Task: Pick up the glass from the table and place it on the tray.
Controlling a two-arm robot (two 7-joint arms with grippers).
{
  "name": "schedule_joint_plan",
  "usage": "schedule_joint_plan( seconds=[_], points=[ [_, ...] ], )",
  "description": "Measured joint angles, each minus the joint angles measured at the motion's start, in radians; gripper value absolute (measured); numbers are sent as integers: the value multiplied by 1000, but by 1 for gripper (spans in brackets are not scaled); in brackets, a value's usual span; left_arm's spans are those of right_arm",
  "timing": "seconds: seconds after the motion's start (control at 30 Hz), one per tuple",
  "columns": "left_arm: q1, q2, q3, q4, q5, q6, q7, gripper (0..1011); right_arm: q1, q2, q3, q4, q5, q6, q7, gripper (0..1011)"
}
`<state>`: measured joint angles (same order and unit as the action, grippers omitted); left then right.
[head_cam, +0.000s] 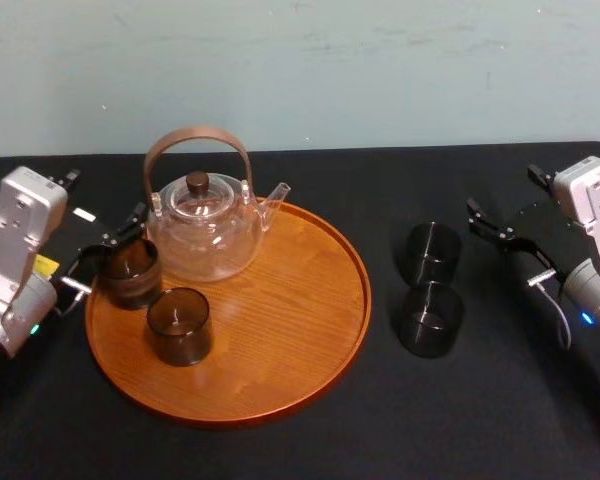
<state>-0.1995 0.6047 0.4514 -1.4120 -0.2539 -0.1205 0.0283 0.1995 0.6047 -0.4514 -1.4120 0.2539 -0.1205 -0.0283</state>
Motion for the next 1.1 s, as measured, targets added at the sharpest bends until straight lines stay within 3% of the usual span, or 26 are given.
schedule_joint_plan(
  seconds=[1.1],
  points=[
    [0,0,0,0,0,0,0,1002,0,0,0,0,0,0,0,1002]
  ],
)
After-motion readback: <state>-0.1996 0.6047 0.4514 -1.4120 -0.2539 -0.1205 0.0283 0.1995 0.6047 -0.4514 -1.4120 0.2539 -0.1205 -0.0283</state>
